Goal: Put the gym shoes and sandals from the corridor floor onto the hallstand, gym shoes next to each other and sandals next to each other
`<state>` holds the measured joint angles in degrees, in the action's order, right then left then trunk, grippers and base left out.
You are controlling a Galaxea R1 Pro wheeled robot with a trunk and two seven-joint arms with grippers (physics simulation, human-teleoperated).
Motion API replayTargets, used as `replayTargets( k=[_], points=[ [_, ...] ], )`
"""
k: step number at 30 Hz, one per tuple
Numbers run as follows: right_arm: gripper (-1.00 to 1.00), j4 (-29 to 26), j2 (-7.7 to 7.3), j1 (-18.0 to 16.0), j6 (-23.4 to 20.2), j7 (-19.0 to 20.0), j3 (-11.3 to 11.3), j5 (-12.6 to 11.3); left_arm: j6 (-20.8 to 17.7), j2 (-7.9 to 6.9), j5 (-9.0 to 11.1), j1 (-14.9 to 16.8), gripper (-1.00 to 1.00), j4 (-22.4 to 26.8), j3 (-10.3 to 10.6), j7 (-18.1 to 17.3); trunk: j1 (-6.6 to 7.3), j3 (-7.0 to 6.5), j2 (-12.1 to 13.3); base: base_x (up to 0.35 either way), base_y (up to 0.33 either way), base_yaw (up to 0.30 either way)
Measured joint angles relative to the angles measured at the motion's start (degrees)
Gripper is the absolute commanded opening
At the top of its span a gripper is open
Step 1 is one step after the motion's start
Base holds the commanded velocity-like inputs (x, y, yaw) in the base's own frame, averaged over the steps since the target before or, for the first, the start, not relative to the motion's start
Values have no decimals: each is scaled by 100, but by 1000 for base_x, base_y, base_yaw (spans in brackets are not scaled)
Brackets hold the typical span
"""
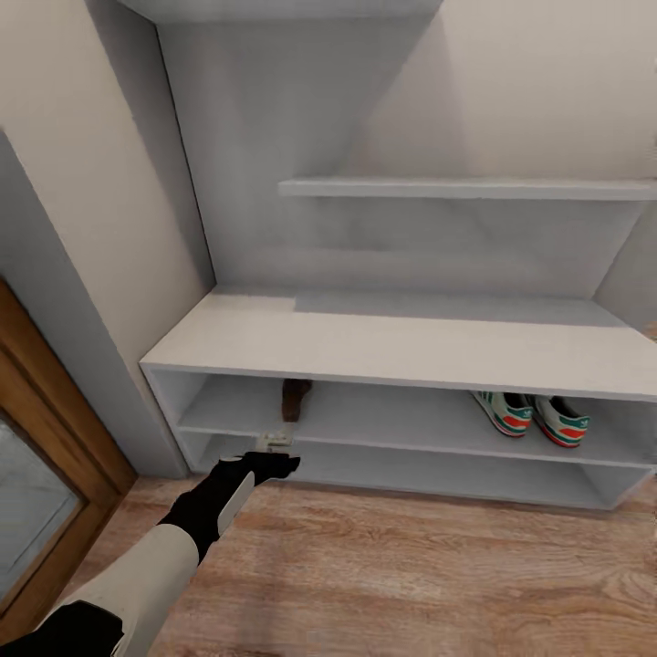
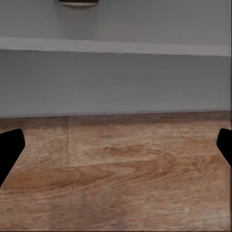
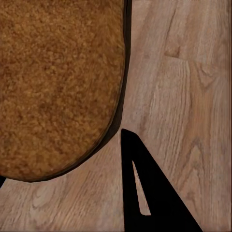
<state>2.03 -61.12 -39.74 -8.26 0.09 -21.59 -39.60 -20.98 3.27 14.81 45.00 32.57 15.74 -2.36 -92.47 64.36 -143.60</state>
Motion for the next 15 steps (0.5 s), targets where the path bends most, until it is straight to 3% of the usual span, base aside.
replayTargets(
  k=[15],
  points=[
    [-100, 0, 6, 0, 234, 20, 6, -3, 32, -54, 6, -3, 100, 211, -41, -13, 0, 0, 0, -337, 1, 0]
  ],
)
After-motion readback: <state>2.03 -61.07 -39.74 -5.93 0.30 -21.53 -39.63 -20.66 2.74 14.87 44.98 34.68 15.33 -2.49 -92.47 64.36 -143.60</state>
